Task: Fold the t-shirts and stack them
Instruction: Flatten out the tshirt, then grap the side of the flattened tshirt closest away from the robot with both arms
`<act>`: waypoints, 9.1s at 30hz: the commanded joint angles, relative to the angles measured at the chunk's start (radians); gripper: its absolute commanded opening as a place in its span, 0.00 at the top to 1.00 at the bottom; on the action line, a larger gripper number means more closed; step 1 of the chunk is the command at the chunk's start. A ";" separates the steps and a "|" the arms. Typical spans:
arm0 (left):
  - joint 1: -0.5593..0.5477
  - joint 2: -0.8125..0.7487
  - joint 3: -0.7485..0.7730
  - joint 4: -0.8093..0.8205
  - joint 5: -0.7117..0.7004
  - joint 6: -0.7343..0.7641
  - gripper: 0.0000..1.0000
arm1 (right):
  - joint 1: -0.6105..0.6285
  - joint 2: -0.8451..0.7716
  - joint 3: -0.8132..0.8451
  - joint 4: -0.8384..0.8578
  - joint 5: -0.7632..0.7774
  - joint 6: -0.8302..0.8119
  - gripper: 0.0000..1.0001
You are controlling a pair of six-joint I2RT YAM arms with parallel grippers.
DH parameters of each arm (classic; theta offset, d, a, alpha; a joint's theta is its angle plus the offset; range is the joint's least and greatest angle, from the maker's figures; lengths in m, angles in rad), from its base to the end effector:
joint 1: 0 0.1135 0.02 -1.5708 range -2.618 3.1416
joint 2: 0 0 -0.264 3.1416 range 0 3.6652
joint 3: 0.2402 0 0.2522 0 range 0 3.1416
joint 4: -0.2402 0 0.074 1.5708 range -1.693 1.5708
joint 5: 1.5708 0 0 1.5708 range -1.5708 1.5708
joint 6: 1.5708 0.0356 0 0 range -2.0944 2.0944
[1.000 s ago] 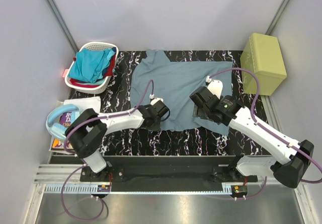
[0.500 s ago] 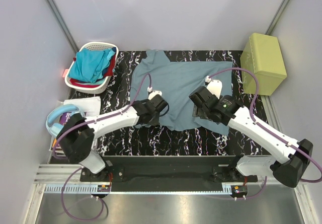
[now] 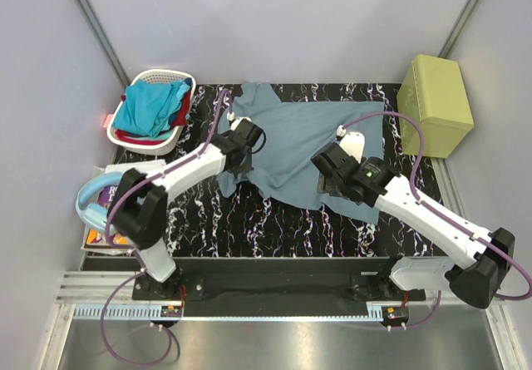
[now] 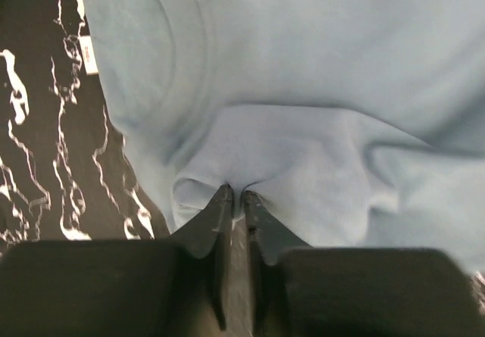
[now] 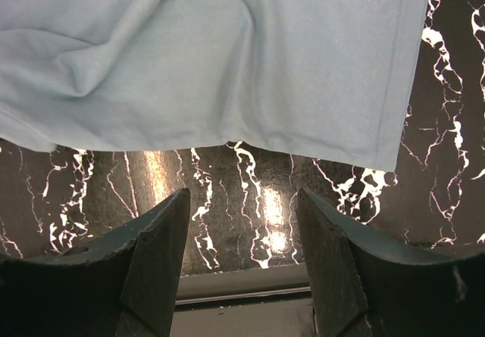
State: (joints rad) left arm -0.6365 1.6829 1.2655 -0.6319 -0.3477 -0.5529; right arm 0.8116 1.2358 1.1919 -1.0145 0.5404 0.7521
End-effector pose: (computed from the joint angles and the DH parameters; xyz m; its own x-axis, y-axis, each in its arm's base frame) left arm 0.2897 -0.1991 0.2382 -0.8152 -0.0114 -0.5791 -0.0068 0.9999 -0.0102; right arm 0.1728 0.1555 0.3209 -0.7444 0.0666 -0.6644 0.0824 0.9966 0.0075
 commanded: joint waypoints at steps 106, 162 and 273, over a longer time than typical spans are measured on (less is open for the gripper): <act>-0.117 -0.701 -0.387 -0.335 0.125 -0.183 1.00 | -0.008 0.099 -0.296 -0.044 -0.063 0.527 0.42; -0.115 -0.552 -0.324 -0.244 0.142 -0.091 1.00 | -0.347 0.261 -0.362 0.076 -0.014 0.458 0.47; -0.094 -0.735 -0.258 -0.498 0.239 -0.045 1.00 | -0.419 0.030 -0.298 -0.105 -0.025 0.405 0.52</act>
State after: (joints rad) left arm -0.7254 0.9932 0.9367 -1.0111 -0.1341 -0.5671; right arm 0.3977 1.2942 0.8448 -1.0977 0.4706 1.1984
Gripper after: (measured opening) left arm 0.012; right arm 0.486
